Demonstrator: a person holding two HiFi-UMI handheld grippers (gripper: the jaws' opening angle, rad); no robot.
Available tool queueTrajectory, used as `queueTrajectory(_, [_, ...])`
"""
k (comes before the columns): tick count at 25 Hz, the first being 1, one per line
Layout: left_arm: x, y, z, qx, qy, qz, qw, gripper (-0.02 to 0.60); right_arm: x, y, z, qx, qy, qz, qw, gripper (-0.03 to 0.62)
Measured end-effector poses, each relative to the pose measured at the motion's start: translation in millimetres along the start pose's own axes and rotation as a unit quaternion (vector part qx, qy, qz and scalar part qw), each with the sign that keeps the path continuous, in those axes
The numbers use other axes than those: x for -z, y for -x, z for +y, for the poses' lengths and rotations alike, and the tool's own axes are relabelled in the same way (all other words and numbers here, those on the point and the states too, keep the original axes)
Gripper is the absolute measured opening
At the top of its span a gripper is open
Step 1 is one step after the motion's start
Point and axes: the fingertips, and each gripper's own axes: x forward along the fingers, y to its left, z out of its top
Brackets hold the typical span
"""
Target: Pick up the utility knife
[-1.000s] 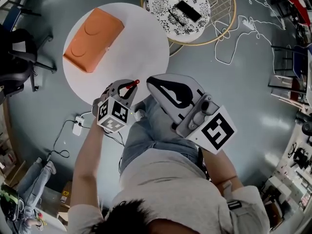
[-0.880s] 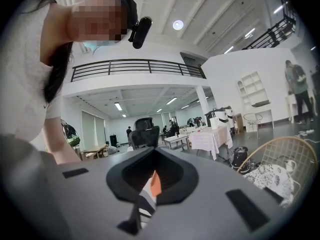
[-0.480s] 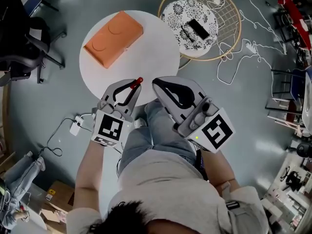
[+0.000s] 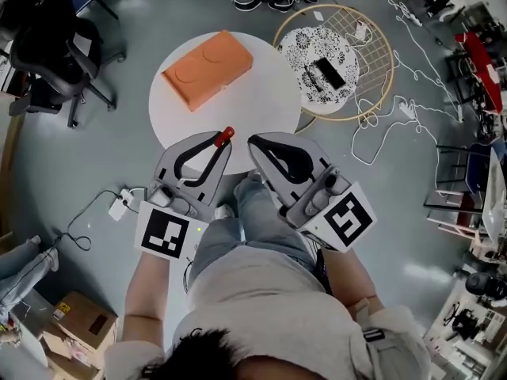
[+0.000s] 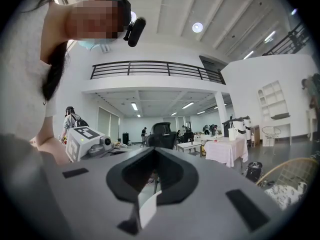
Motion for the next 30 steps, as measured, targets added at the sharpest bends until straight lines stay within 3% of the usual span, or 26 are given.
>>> queueTrajectory(11, [-28, 47, -10, -0.039, 0.074, -0.073, 0.9938, 0.054, -9, 2, 34, -0.019, 0.012, -0.007, 1.000, 0.008])
queueTrajectory(21, [-50, 71, -10, -0.049, 0.069, -0.116, 0.9896, 0.055, -17, -5, 50, -0.026, 0.026, -0.011, 0.999, 0.008])
queueTrajectory(30, [-59, 86, -13, -0.049, 0.063, -0.132, 0.9881, 0.055, -20, -7, 67, -0.032, 0.029, -0.011, 0.999, 0.008])
